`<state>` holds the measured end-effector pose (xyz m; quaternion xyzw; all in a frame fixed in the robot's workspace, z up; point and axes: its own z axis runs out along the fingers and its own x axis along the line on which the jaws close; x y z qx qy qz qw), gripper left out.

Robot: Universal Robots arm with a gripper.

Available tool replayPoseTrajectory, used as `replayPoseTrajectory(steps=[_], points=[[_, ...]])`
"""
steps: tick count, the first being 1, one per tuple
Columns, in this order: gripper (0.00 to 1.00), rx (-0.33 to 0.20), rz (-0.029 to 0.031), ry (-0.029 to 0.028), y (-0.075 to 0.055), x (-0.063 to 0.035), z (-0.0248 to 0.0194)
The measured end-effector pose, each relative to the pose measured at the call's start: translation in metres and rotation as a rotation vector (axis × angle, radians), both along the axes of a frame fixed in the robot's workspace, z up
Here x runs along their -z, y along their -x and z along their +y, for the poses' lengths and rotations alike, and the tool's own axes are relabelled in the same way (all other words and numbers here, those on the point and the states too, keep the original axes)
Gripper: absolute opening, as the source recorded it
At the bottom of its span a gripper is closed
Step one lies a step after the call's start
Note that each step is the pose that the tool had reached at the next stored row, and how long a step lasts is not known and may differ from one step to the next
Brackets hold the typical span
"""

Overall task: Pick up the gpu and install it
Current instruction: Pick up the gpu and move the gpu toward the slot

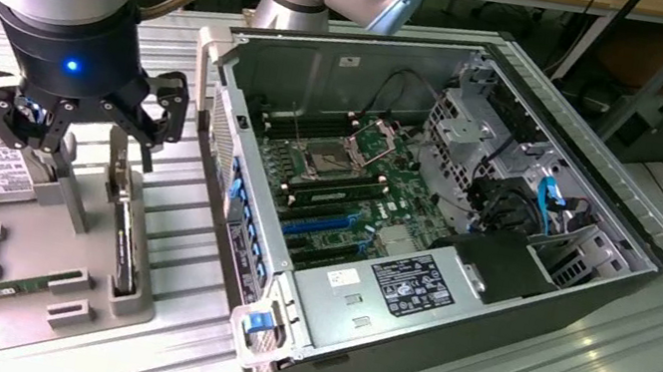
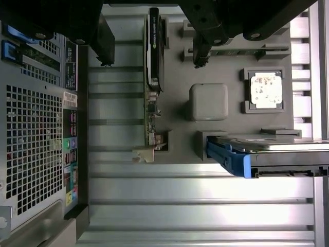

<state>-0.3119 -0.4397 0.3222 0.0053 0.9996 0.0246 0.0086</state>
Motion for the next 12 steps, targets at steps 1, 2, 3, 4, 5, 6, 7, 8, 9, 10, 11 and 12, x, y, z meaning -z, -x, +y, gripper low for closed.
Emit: replayPoseTrajectory(steps=[1, 2, 3, 4, 5, 6, 7, 8, 9, 10, 11, 12], points=[[0.72, 0.000, 0.0001, 0.0001, 0.0000, 0.0005, 0.0000], [0.72, 0.000, 0.0001, 0.0000, 0.0000, 0.0011, -0.0001], [0.72, 0.000, 0.0000, 0.0000, 0.0000, 0.0018, -0.0001], [0.72, 0.000, 0.0001, 0.0000, 0.0000, 0.0024, -0.0001], [0.72, 0.000, 0.0001, 0.0001, 0.0000, 0.0030, -0.0002], [0.72, 0.000, 0.0001, 0.0001, 0.0000, 0.0036, -0.0004], [0.72, -0.001, 0.0002, 0.0002, -0.0001, 0.0042, -0.0008], [0.72, -0.001, 0.0002, 0.0002, -0.0001, 0.0048, -0.0013], [0.72, -0.001, 0.0001, 0.0002, -0.0001, 0.0055, -0.0021], [0.72, -0.002, 0.0001, 0.0001, -0.0001, 0.0061, -0.0029], [0.72, -0.002, 0.0001, 0.0000, -0.0001, 0.0072, -0.0043], [0.72, -0.002, 0.0000, 0.0000, -0.0001, 0.0077, -0.0049]])
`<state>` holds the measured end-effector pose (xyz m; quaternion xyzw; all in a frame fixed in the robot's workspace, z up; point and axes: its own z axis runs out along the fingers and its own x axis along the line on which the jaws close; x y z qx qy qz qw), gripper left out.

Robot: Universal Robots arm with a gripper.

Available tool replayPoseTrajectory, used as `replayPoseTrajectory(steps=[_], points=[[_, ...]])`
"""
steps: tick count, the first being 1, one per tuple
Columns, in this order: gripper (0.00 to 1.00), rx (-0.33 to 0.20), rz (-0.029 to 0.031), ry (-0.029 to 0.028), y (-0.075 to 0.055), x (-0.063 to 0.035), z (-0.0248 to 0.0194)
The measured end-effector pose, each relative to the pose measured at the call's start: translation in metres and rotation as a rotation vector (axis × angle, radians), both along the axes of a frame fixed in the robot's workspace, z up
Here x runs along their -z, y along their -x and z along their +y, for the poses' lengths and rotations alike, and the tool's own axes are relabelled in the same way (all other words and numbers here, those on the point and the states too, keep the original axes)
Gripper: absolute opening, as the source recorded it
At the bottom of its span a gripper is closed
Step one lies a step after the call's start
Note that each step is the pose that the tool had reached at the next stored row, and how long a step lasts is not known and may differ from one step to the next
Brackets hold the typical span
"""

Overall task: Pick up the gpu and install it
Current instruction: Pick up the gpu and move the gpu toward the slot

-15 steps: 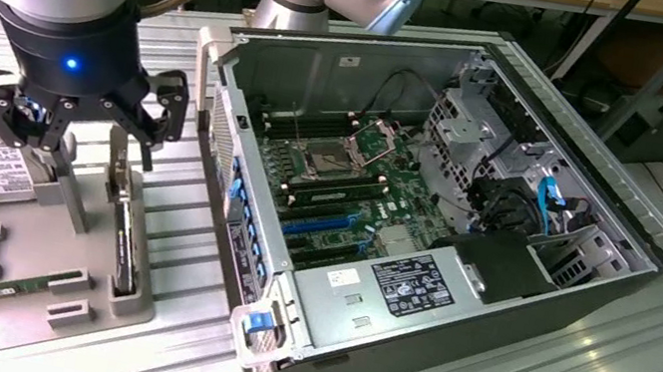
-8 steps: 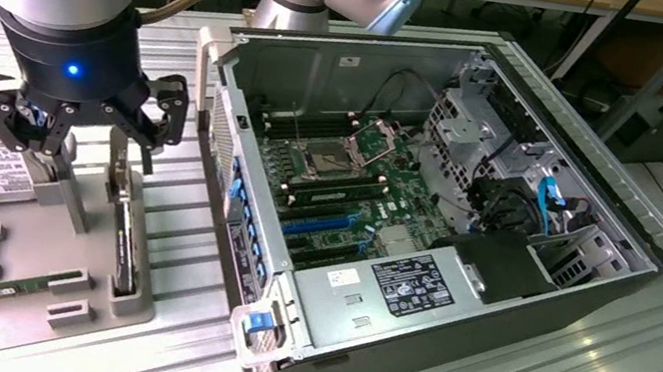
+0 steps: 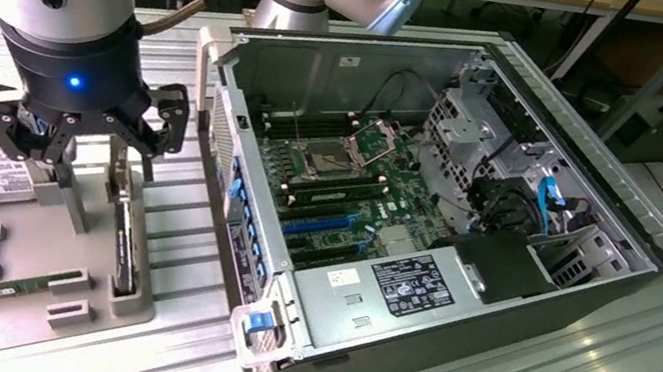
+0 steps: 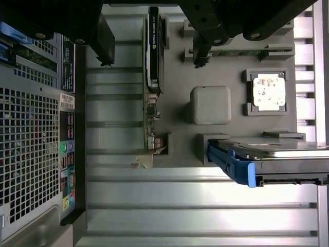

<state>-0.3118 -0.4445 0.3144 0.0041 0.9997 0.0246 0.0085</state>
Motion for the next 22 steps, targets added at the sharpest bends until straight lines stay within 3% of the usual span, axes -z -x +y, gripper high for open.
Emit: replayPoseTrajectory(steps=[8, 22], points=[[0.72, -0.002, 0.0001, 0.0001, 0.000, 0.0046, -0.0034], [0.72, -0.007, 0.0001, 0.0001, 0.000, 0.0135, -0.0055]])
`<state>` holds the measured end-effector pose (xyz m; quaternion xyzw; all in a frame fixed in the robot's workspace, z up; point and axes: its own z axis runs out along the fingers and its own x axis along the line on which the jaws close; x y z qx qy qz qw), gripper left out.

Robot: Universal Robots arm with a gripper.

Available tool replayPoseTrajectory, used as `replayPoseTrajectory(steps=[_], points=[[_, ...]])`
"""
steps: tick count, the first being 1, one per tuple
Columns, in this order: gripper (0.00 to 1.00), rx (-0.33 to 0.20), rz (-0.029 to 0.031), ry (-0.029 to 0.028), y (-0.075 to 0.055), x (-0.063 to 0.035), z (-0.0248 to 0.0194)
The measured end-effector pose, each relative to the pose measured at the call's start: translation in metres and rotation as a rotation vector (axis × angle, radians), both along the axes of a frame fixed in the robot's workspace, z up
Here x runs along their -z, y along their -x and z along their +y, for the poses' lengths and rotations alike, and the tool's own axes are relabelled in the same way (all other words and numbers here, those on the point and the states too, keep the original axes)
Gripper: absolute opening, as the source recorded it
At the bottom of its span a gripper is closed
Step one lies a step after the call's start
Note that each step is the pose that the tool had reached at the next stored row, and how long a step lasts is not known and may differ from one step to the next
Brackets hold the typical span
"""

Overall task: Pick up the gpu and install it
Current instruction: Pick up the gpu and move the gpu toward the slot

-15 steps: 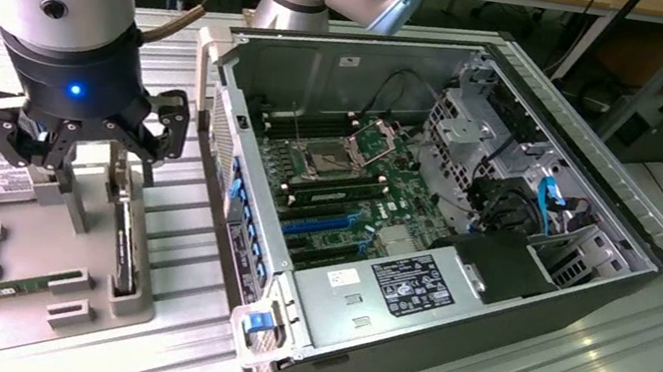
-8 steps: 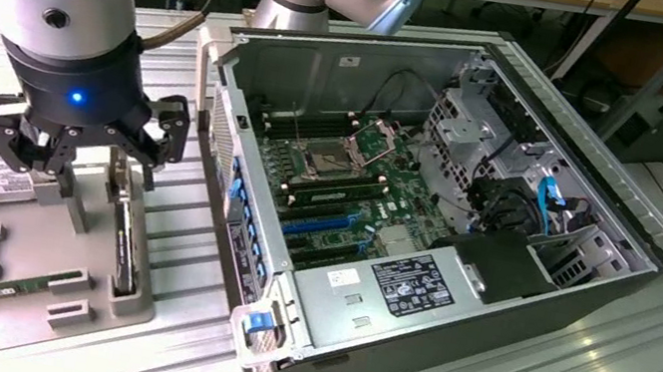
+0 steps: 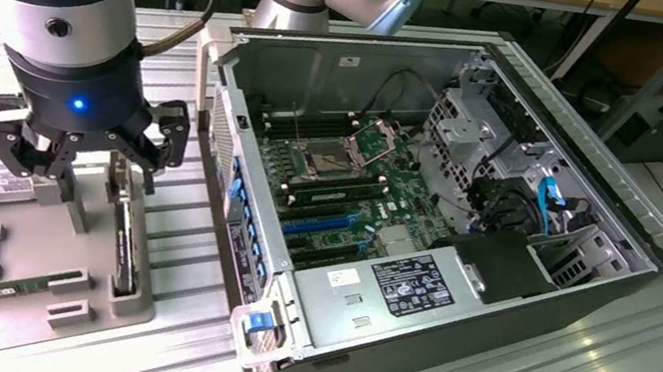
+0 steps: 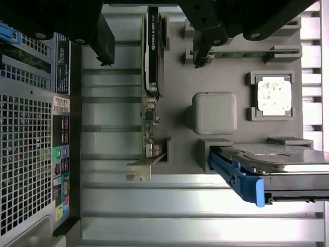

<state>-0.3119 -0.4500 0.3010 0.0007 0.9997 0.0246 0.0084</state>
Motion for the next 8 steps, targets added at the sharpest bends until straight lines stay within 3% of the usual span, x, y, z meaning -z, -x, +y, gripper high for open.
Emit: replayPoseTrajectory(steps=[8], points=[[0.72, -0.002, 0.0001, 0.0000, 0.0000, 0.0045, -0.0009]])
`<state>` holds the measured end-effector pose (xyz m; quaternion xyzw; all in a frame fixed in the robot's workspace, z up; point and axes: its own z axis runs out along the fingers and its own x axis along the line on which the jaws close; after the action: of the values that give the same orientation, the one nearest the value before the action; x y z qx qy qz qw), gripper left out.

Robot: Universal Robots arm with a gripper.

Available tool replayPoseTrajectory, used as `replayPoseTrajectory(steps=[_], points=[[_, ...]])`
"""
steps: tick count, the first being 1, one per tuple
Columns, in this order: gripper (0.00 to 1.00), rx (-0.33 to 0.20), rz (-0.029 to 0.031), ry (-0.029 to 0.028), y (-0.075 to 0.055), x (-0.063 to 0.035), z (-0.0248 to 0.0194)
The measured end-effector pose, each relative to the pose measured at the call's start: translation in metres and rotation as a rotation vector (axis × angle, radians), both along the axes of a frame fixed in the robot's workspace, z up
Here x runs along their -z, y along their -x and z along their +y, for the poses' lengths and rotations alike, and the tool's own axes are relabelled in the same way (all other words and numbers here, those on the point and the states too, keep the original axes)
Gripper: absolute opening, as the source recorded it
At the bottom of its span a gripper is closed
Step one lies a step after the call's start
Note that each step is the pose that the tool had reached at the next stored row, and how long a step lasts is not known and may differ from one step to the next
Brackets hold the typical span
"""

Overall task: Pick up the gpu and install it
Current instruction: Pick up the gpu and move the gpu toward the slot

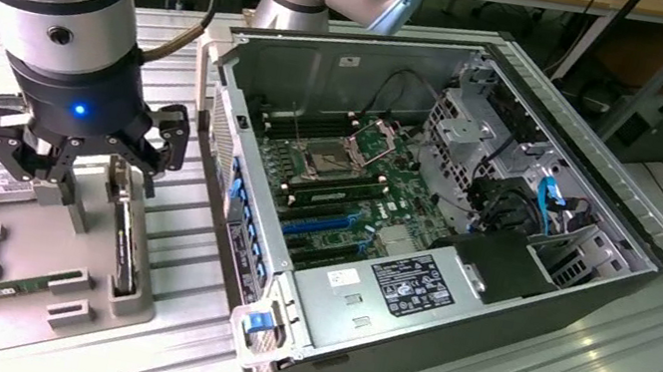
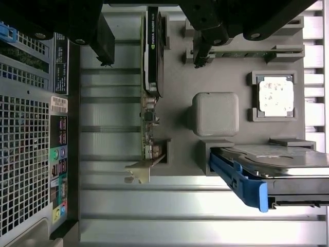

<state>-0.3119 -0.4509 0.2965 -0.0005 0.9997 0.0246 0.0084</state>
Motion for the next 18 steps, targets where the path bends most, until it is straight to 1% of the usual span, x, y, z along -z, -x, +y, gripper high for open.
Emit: replayPoseTrajectory(steps=[7, 18], points=[[0.72, -0.003, -0.0001, -0.0001, 0.000, 0.0046, -0.0009], [0.72, -0.004, -0.0001, -0.0002, -0.002, 0.0153, -0.0015]])
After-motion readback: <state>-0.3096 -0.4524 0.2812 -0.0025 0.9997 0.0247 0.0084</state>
